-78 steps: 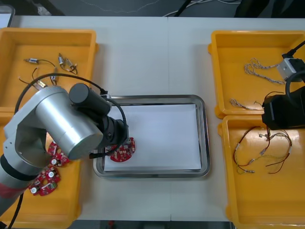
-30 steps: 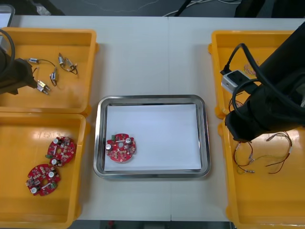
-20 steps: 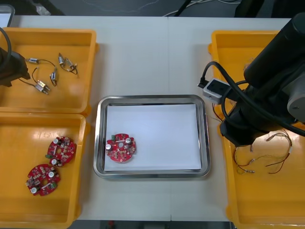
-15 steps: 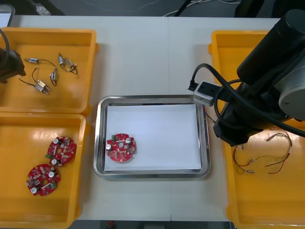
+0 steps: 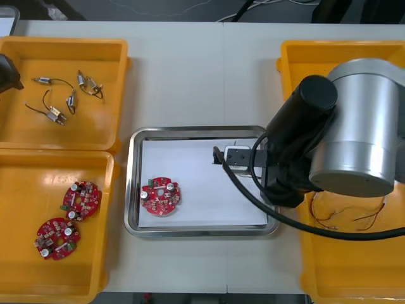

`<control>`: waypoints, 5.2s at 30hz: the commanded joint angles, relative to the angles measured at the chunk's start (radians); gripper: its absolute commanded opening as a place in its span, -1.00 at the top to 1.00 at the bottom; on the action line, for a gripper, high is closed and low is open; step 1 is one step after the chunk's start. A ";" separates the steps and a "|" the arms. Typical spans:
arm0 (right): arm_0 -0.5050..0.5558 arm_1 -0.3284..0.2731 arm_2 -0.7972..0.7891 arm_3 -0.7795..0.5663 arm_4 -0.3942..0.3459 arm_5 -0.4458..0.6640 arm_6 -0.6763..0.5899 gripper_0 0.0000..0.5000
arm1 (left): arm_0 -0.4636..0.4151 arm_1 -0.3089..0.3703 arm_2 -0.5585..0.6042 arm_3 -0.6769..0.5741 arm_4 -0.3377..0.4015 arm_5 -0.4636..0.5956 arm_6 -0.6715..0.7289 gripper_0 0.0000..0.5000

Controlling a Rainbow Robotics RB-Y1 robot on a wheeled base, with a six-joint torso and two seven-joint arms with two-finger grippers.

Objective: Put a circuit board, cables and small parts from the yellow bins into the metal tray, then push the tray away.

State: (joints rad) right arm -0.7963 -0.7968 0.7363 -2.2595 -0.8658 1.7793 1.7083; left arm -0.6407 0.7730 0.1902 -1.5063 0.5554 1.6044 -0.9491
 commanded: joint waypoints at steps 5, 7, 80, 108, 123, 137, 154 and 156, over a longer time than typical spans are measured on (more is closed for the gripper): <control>-0.032 0.073 0.126 0.048 0.083 -0.075 0.010 1.00 | -0.045 0.000 0.029 -0.008 0.018 -0.011 0.081 -1.00; -0.032 0.087 0.153 0.066 0.099 -0.095 0.008 1.00 | -0.045 -0.006 0.029 -0.008 0.014 -0.018 0.081 -1.00; -0.038 0.166 -0.144 0.144 0.005 0.137 -0.378 -1.00 | -0.053 -0.127 -0.092 0.239 -0.196 -0.333 0.050 1.00; 0.009 -0.117 -0.388 0.101 -0.153 0.141 -1.150 -1.00 | -0.053 -0.121 0.094 0.049 -0.177 -0.035 -0.034 1.00; 0.121 -0.263 -0.572 0.126 -0.200 0.141 -1.056 -1.00 | 0.018 -0.095 0.109 -0.074 -0.170 0.071 -0.077 1.00; 0.123 -0.263 -0.643 0.347 -0.090 0.141 -0.756 -1.00 | 0.096 -0.097 0.064 -0.084 -0.183 -0.087 -0.083 1.00; 0.092 -0.251 -0.643 0.561 -0.087 -0.028 -0.424 -1.00 | 0.125 -0.152 0.006 0.037 -0.281 -0.324 -0.088 1.00; 0.083 -0.243 -0.643 0.600 -0.091 -0.051 -0.377 -1.00 | 0.127 -0.150 -0.002 0.051 -0.282 -0.350 -0.086 1.00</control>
State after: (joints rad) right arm -0.6766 -1.0266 0.1247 -1.7042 -0.9447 1.7546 1.2437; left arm -0.5326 0.6347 0.2116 -1.4650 0.2901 1.2950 -0.9521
